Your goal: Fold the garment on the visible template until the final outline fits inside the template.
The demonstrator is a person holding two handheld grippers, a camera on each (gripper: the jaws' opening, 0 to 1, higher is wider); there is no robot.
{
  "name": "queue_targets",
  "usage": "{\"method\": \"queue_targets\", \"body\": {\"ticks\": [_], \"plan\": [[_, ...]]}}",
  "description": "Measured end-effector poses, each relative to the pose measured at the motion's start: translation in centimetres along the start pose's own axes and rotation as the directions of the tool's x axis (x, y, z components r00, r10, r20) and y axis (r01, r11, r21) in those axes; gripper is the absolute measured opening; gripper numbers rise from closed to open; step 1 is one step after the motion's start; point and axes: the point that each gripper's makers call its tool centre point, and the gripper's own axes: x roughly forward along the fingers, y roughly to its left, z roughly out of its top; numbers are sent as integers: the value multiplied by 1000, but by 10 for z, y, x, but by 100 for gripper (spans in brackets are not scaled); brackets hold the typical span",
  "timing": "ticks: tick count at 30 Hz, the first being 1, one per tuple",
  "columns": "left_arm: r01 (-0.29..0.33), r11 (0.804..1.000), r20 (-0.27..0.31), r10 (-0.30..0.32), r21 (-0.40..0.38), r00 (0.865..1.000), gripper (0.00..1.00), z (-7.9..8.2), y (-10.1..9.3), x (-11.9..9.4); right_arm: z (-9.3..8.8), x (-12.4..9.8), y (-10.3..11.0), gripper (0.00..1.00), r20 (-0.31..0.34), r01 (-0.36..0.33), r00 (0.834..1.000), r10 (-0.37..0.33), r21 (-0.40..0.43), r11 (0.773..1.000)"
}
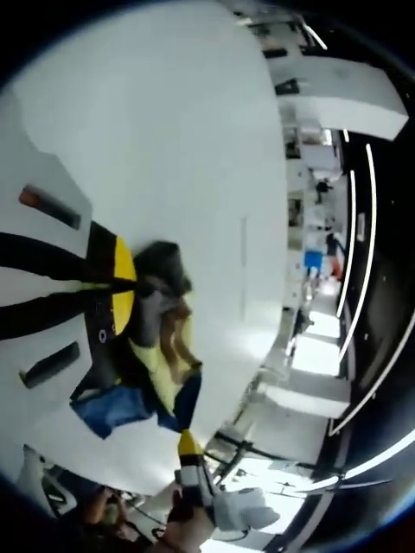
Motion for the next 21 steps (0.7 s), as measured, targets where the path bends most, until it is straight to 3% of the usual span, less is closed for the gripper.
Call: {"method": "queue_targets", "body": {"ticks": [7,17,21], "plan": [[2,1000,28,-2,20,1000,0,23,3,-8,16,-6,-12,0,46,33,998,-33,-8,999],[-12,999,75,9,39,997,0,52,18,-14,27,-10,-28,0,62,72,996,-70,-28,997],[-6,998,104,0,58,995,0,71,20,-16,39,-15,-36,0,93,100,991,-94,-53,994]]}}
